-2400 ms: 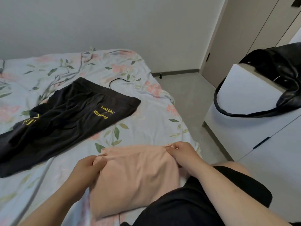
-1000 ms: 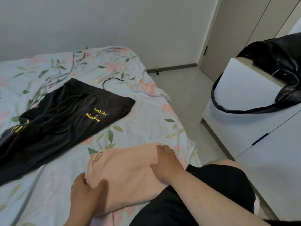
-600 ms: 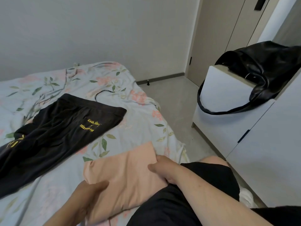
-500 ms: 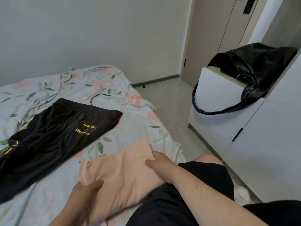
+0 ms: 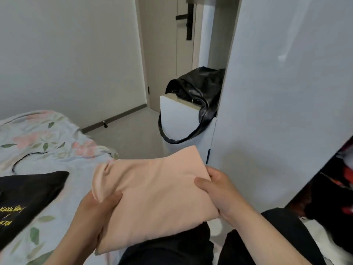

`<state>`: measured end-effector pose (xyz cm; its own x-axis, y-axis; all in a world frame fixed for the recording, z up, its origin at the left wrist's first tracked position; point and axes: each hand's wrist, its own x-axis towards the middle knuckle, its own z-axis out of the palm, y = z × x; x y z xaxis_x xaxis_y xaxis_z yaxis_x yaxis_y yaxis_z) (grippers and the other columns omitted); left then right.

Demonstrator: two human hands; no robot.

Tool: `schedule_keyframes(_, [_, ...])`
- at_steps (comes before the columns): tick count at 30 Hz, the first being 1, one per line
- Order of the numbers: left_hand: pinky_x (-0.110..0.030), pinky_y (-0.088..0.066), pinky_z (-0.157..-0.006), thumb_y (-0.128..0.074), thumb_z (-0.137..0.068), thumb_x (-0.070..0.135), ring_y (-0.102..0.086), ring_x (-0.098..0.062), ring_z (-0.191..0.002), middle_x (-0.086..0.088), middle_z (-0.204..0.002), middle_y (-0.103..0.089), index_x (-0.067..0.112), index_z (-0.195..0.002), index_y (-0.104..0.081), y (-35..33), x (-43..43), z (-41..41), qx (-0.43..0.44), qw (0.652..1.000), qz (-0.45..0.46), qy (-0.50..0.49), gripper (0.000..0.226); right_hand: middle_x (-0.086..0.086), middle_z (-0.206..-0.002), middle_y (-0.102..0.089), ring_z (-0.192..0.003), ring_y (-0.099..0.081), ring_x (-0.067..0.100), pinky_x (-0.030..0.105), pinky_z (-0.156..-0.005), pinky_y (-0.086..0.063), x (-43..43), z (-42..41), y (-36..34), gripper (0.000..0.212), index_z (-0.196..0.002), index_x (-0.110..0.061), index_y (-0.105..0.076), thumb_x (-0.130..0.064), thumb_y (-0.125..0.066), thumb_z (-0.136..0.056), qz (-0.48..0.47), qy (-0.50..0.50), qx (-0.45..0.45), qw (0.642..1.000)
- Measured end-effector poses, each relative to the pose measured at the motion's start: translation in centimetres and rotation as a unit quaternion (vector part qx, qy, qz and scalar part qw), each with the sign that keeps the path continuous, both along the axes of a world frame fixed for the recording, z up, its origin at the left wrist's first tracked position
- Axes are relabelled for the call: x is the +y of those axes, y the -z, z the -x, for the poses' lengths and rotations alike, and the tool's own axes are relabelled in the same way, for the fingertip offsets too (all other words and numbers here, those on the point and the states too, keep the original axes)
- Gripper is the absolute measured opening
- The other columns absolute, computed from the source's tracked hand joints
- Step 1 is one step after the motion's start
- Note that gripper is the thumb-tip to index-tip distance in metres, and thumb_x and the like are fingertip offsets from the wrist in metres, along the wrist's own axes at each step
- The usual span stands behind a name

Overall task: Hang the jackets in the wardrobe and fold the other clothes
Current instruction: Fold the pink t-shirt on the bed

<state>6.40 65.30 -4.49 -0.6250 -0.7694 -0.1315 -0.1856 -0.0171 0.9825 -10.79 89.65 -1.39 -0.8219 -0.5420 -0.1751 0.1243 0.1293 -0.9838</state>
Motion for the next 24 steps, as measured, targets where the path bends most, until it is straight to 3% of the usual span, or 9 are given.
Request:
schedule_keyframes(4, [-0.046, -0.056, -0.082, -0.077, -0.063, 0.045, -0.071, -0.017, -0.093, 0.005, -0.102, -0.075, 0.030, -0.111, -0.066, -2.5, 4.5, 7.3, 0.003, 0.993, -0.004, 0.118, 0.051, -0.002, -0.093, -0.077, -0.085, -0.073, 0.019, 0.040, -0.077, -0.055, 6.5, 3.0, -1.2, 0.023, -0.091, -0.036, -0.074, -0.015, -0.067, -0.083, 0.018, 0.103, 0.031, 0.994])
schedule_keyframes(9, [-0.037, -0.054, -0.071, -0.086, -0.062, 0.034, -0.074, -0.016, -0.082, 0.002, -0.092, -0.077, 0.018, -0.102, -0.071, -3.3, 10.1, 15.7, 0.000, 0.973, -0.015, 0.232, 0.045, 0.002, -0.094, -0.077, -0.084, -0.074, 0.019, 0.031, -0.068, -0.058, 13.7, 5.1, -0.4, 0.019, -0.092, -0.030, -0.076, -0.012, -0.071, -0.087, 0.037, 0.234, 0.011, 0.971])
schedule_keyframes(11, [-0.036, -0.054, -0.067, -0.087, -0.057, 0.034, -0.074, -0.019, -0.080, 0.000, -0.088, -0.077, 0.014, -0.098, -0.071, -2.9, 12.3, 18.8, -0.014, 0.962, -0.026, 0.271, 0.048, 0.003, -0.091, -0.077, -0.082, -0.074, 0.021, 0.037, -0.068, -0.059, 16.2, 5.6, 0.2, 0.008, -0.089, -0.023, -0.077, -0.018, -0.073, -0.085, 0.022, 0.283, -0.021, 0.959])
schedule_keyframes(15, [-0.040, -0.055, -0.073, -0.082, -0.053, 0.041, -0.074, -0.019, -0.083, 0.000, -0.092, -0.077, 0.022, -0.095, -0.072, -2.1, 16.4, 24.4, -0.022, 0.939, -0.049, 0.340, 0.047, -0.008, -0.087, -0.077, -0.077, -0.073, 0.010, 0.034, -0.068, -0.053, 20.5, 6.7, 1.4, 0.003, -0.086, -0.024, -0.075, -0.023, -0.073, -0.085, -0.031, 0.362, -0.041, 0.931])
schedule_keyframes(20, [-0.040, -0.054, -0.074, -0.087, -0.056, 0.034, -0.074, -0.024, -0.088, -0.005, -0.096, -0.077, 0.027, -0.094, -0.075, -1.3, 20.7, 29.8, -0.017, 0.896, -0.092, 0.435, 0.040, -0.011, -0.100, -0.076, -0.091, -0.072, 0.010, 0.034, -0.078, -0.053, 24.3, 7.9, 1.0, 0.024, -0.105, -0.029, -0.071, -0.013, -0.069, -0.087, -0.060, 0.429, -0.028, 0.901])
schedule_keyframes(24, [-0.041, -0.055, -0.075, -0.091, -0.054, 0.027, -0.074, -0.026, -0.089, -0.006, -0.098, -0.077, 0.029, -0.094, -0.075, -1.3, 24.0, 32.7, -0.032, 0.858, -0.120, 0.498, 0.043, -0.022, -0.097, -0.073, -0.086, -0.069, -0.002, 0.022, -0.070, -0.052, 27.0, 8.3, -0.8, 0.043, -0.093, -0.047, -0.069, -0.005, -0.070, -0.084, -0.076, 0.485, 0.006, 0.871])
